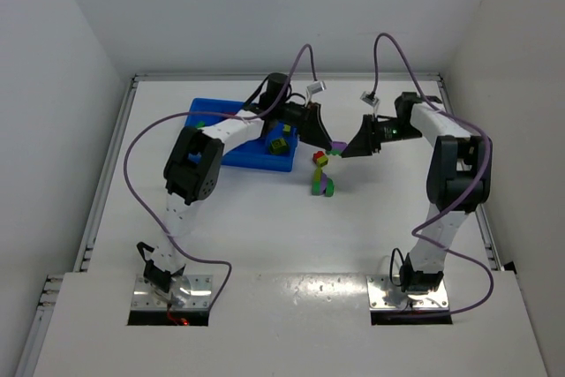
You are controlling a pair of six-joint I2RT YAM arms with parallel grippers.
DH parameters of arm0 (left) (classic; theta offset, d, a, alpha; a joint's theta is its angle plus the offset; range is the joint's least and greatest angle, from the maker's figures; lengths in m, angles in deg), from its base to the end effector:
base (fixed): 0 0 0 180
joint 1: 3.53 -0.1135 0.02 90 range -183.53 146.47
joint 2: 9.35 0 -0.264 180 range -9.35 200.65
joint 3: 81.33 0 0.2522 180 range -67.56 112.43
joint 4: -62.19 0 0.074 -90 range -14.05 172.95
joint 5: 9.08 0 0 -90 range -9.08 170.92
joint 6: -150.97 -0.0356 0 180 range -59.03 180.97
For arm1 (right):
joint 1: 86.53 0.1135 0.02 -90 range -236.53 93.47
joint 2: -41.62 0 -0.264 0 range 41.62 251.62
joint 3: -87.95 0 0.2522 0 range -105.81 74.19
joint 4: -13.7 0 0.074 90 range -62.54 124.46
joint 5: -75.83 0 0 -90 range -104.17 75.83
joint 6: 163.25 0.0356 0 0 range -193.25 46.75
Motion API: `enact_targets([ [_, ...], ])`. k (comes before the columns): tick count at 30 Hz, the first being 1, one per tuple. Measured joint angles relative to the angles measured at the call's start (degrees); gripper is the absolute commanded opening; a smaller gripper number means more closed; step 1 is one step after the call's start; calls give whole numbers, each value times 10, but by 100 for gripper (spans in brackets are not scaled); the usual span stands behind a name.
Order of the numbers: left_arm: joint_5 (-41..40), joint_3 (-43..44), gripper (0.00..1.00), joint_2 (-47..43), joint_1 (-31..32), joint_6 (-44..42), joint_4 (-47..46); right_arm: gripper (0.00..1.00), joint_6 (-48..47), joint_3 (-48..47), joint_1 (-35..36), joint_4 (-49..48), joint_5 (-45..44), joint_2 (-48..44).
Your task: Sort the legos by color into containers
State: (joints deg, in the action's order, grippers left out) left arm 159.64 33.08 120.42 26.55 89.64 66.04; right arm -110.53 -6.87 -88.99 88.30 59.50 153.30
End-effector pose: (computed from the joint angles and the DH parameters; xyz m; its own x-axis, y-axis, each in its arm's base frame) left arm 0.4225 -0.2851 0.2230 -0.6813 0.2862 -0.6737 0.6525 -0.1796 -0.7362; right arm 0.3579 0.0188 0.2017 -0.8168 -0.1354 -0.5608 -0.5759 0.2487 0.7788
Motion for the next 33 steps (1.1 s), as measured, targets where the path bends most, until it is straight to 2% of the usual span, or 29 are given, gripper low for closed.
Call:
enact_targets([
  [3, 1, 20, 66, 0, 4, 4, 0, 3, -29, -2, 3, 21, -14, -2],
  [6, 3, 30, 73, 0, 12, -7, 10, 3, -47, -8, 8, 33, -34, -4],
  [14, 3, 35, 73, 0, 27, -54, 66, 3, -60, -31, 13, 53, -61, -5],
  [17, -1, 35, 64, 0, 27, -64, 82, 3, -60, -43, 15, 54, -62, -5],
  [18, -2, 35, 55, 0, 27, -68, 83, 3, -60, -47, 15, 54, -62, -5],
  [22, -21, 35, 35, 0, 26, -77, 95, 3, -60, -50, 20, 61, -62, -8],
  [24, -21, 35, 35, 0, 25, -81, 98, 3, -58, -51, 23, 61, -66, -9],
  [28, -21, 35, 60, 0, 26, -85, 99, 3, -59, -51, 26, 60, -72, -12],
  [33, -12, 35, 63, 0, 28, -78, 101, 3, -61, -50, 31, 47, -83, -14],
])
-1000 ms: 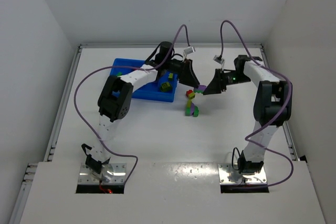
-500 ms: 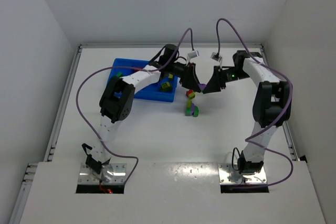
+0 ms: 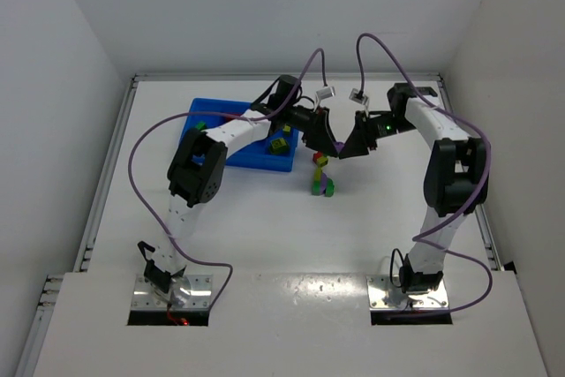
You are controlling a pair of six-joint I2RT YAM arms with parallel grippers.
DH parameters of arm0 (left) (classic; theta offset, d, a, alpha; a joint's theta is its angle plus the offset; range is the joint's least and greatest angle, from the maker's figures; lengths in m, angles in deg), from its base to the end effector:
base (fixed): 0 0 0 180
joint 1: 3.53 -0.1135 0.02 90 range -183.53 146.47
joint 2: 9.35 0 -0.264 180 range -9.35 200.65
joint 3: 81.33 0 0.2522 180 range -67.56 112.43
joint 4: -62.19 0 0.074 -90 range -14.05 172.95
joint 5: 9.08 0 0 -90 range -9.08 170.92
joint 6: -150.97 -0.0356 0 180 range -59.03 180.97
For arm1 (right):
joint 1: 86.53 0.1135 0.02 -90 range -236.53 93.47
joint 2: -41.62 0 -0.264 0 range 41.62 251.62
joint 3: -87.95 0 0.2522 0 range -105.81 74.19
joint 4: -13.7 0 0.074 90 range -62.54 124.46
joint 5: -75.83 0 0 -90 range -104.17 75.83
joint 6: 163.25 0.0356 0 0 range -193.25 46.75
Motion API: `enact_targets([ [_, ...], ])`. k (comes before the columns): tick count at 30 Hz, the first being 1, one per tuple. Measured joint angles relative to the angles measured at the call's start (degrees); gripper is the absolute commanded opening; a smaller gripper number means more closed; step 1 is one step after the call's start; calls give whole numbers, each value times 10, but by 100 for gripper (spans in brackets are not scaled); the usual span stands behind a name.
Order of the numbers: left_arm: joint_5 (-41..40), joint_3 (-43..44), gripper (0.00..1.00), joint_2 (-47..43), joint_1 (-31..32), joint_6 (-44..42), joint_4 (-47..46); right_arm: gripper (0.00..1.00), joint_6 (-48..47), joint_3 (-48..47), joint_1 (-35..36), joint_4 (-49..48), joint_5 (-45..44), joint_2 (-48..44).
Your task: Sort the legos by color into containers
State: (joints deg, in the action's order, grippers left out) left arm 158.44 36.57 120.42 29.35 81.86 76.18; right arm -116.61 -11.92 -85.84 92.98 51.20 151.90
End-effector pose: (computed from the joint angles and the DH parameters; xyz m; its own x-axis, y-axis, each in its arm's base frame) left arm 0.4088 -0.3056 0.2289 -0.6472 0.3266 -0.6889 0.6683 -0.1916 -0.7187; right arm 0.3596 0.0367 0.2267 -0.7202 -0.2948 -0.6280 -0.6937 0.2947 0.6572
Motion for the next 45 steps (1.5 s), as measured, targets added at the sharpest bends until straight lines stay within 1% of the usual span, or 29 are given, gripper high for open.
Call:
enact_targets([
  [1, 0, 0, 61, 0, 0, 1, 1, 3, 0, 0, 1, -1, -3, 0],
  [5, -3, 1, 48, 0, 0, 2, 2, 3, 0, 0, 2, 1, -2, -1],
  [6, -5, 1, 48, 0, 0, 2, 3, 3, 0, 0, 2, 2, -2, -2],
  [7, -6, 1, 46, 0, 0, 2, 3, 1, 0, 0, 3, 3, -1, -3],
  [8, -7, 1, 41, 0, 0, 1, 3, 1, 0, 0, 3, 4, -1, -4],
  [9, -6, 1, 40, 0, 0, 2, 3, 1, 0, 0, 3, 6, -1, -4],
  [11, -8, 1, 40, 0, 0, 1, 2, 1, 2, 0, 3, 6, -2, -4],
  [13, -9, 1, 54, 0, 0, 2, 1, 1, 2, 0, 4, 6, -1, -4],
  [14, -8, 1, 58, 0, 0, 4, -1, 1, 2, 0, 5, 5, -2, -5],
  [15, -7, 1, 60, 0, 0, 6, -1, 1, 0, 1, 6, 2, -7, -5],
  [20, -6, 6, 60, 0, 1, 13, -7, 1, -1, 8, 6, -5, -12, -7],
  [23, -7, 7, 51, 0, 1, 15, -8, 1, -1, 10, 6, -5, -13, -9],
  [24, -9, 7, 48, 0, 1, 17, -9, 1, -1, 11, 6, -5, -13, -10],
  [25, -10, 7, 40, 0, 1, 18, -9, 1, -1, 11, 6, -4, -13, -12],
  [27, -10, 7, 36, 0, 0, 19, -10, 1, 0, 11, 6, -2, -13, -15],
  [30, -11, 8, 24, 0, 0, 18, -12, 1, 1, 11, 6, -1, -13, -16],
  [31, -11, 8, 14, 0, 0, 18, -12, 1, 1, 11, 6, -1, -13, -16],
  [32, -11, 8, 8, 0, 0, 18, -12, 1, 1, 11, 7, -1, -13, -16],
  [33, -11, 8, 4, 0, 0, 18, -12, 6, 1, 11, 8, 0, -13, -16],
  [34, -10, 8, 0, 0, 0, 18, -12, 13, 2, 11, 8, -1, -13, -16],
  [35, -10, 8, 0, 0, 0, 20, -13, 16, 3, 11, 9, -1, -12, -16],
  [37, -9, 5, 0, 0, -3, 30, -29, 16, 5, 12, 5, -3, -6, -16],
  [39, -10, 0, 0, 0, -6, 54, -58, 7, 6, 15, 3, -9, 3, -17],
  [41, -9, -11, 0, 0, -9, 91, -98, 3, 10, 26, 1, -21, 17, -21],
  [43, -8, -29, 0, 0, -11, 141, -150, 2, 14, 37, 0, -33, 27, -28],
  [45, -9, -58, 0, -2, -13, 219, -240, 2, 16, 44, 0, -40, 33, -31],
])
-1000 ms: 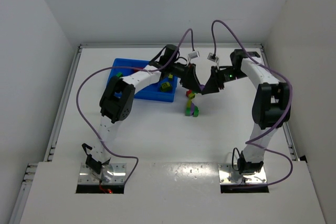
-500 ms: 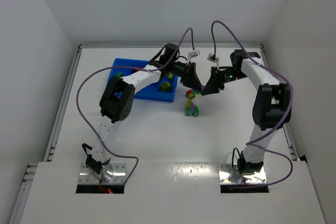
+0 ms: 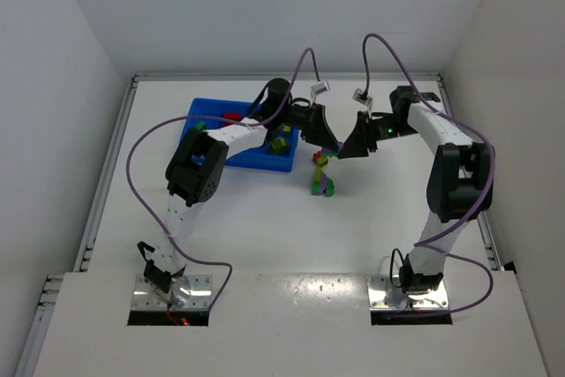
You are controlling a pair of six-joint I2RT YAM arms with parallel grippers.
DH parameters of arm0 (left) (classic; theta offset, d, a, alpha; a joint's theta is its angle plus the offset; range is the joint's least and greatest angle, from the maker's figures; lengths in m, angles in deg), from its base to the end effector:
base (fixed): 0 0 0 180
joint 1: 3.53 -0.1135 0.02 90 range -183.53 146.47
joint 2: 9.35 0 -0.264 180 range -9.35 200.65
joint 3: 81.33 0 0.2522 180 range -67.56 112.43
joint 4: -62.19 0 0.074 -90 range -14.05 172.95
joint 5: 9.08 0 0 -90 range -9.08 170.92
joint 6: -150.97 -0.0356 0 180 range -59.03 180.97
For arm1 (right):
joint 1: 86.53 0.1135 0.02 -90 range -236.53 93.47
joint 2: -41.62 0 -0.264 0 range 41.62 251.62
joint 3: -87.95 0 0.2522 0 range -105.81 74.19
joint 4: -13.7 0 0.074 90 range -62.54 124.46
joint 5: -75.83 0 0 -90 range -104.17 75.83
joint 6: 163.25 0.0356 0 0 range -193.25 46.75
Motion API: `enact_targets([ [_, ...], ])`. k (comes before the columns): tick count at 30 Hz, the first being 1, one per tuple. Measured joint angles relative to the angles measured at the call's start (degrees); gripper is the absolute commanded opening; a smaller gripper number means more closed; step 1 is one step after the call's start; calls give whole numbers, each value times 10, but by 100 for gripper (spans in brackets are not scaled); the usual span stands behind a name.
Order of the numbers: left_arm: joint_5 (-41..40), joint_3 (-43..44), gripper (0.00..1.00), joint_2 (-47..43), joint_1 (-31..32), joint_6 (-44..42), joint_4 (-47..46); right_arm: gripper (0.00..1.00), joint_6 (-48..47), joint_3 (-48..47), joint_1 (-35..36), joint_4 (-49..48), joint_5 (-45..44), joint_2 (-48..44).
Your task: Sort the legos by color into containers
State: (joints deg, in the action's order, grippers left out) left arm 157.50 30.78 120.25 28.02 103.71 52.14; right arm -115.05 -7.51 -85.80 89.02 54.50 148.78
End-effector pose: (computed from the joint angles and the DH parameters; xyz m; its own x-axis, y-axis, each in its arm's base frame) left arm 0.4168 -0.2966 0.2305 -0.7213 0.2580 -0.6428 0.6180 -0.1794 -0.7655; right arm 0.3489 0.0376 0.2278 -0.7090 -0.2515 -0.6588 -0.7051 0.2622 0.6588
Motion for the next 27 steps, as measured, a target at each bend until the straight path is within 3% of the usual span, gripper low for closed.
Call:
enact_targets([
  [3, -20, -52, 0, -1, -6, 124, -155, 2, -1, 12, 2, -16, 8, -3],
  [6, -26, -75, 0, -1, -9, 194, -234, 2, -1, 19, 3, -21, 16, -8],
  [16, -53, -77, 0, -14, -30, 214, -267, 3, -32, 54, 5, -4, -9, -36],
  [18, -71, -77, 0, -31, -57, 185, -243, 13, -36, 66, 5, 12, -22, -35],
  [19, -82, -78, 0, -45, -75, 160, -214, 40, -36, 67, 5, 20, -27, -35],
  [22, -116, -79, 0, -90, -121, 72, -116, 65, -37, 55, 5, 31, -35, -31],
  [27, -217, -82, 0, -174, -162, -130, 96, 68, -9, 12, 5, 10, -39, -14],
])
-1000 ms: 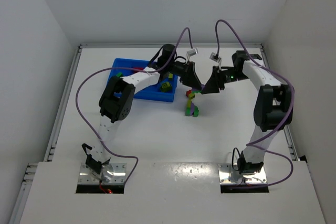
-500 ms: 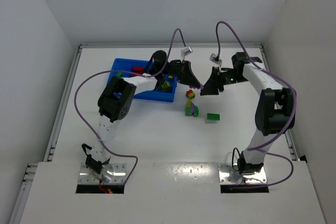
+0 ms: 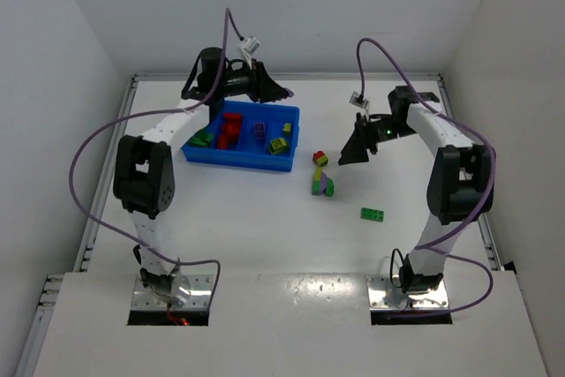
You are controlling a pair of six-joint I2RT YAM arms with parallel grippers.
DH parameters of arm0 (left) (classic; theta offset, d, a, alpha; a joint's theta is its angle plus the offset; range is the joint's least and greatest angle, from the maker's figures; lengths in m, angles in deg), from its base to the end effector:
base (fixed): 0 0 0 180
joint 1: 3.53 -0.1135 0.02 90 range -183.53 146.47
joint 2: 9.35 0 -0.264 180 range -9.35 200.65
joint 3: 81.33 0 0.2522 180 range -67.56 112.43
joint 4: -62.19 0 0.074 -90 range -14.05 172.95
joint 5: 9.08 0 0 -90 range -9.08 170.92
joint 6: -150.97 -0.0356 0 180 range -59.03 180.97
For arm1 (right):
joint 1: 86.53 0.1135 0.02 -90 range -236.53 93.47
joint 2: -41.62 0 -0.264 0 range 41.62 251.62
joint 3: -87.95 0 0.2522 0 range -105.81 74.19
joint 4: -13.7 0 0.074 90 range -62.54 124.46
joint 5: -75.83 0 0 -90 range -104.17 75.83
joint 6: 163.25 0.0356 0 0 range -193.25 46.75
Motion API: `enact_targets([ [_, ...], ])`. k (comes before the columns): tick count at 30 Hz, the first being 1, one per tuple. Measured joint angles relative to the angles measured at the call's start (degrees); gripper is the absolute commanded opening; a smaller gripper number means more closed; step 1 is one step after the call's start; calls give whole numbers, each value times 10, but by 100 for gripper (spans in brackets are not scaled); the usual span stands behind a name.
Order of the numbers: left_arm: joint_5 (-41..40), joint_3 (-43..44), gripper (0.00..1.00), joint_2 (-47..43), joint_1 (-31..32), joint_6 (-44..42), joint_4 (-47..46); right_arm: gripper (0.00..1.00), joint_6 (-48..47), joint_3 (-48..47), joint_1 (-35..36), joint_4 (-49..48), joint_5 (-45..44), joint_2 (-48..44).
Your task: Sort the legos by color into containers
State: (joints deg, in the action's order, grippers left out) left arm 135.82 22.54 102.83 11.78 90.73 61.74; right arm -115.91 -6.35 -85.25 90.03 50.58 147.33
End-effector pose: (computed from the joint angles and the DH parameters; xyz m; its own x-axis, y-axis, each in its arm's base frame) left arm 0.4387 -0.1503 0.3086 -0.5779 -0.1377 -0.8044 0.7449 0.3136 -0.5888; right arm 0.3414 0.0398 0.2286 -0.7040 -0.3049 -0.6414 -0.7102 0.2979 0.6379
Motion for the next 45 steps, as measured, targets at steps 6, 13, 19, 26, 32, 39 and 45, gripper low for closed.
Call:
enact_targets([
  [6, -205, -71, 0, -105, 8, -151, 154, 68, 103, -17, 3, -85, -68, 5],
  [13, -369, -88, 0, -90, 14, -217, 227, 68, 158, -22, 3, -116, -186, 20],
  [19, -413, -63, 11, -20, 20, -226, 267, 69, 110, 28, 0, -99, -261, -5],
  [26, -436, -17, 51, 35, 24, -230, 308, 71, 14, 116, 2, -51, -336, -79],
  [32, -433, -17, 60, 39, 24, -218, 312, 73, -45, 176, 19, -44, -371, -119],
  [39, -423, -42, 61, 18, 24, -205, 300, 73, -109, 273, 58, -53, -423, -180],
  [45, -423, -45, 61, -7, 23, -203, 293, 73, -114, 385, 95, -131, -478, -248],
])
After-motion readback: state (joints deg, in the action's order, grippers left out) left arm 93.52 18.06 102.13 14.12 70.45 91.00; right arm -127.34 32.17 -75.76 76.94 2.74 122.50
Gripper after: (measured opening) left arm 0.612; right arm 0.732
